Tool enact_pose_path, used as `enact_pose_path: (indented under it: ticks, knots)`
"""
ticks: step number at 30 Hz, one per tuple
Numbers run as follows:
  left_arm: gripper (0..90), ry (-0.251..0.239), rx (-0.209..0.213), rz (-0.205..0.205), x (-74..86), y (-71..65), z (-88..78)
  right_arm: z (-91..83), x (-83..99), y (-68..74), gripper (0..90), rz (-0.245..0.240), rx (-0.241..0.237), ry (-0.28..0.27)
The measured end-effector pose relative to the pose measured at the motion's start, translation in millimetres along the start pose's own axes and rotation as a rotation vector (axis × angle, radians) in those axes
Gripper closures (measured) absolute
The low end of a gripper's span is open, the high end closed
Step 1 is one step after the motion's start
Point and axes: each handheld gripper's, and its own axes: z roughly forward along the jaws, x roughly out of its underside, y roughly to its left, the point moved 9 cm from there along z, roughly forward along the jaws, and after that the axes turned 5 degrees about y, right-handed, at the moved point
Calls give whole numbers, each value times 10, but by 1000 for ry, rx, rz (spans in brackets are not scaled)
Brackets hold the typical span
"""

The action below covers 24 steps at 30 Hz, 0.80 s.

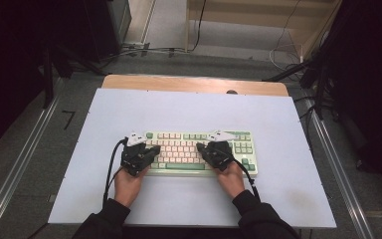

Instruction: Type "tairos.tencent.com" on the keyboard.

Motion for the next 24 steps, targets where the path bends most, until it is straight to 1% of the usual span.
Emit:
enact_pose_path:
  ticks: [8, 9, 10, 11, 13, 19, 24]
  knots:
    - [900, 1, -1, 1, 4, 0, 6, 18, 12, 10, 874, -2, 8, 13]
    - [900, 3, 0, 2, 6, -1, 7, 27, 17, 9, 874, 1, 14, 24]
    - [900, 3, 0, 2, 7, -3, 10, 39, 26, 12, 874, 3, 9, 39]
    - [900, 3, 0, 1, 8, -4, 13, 41, 21, 19, 874, 9, 5, 46]
    - [900, 3, 3, -2, 8, -14, 16, 38, 13, 31, 874, 5, 6, 55]
    - [900, 0, 8, -6, -2, -16, 25, -30, -38, 44, 874, 12, 0, 21]
    - [900, -7, 13, -1, -29, -46, 32, -65, -51, 30, 874, 19, -4, 13]
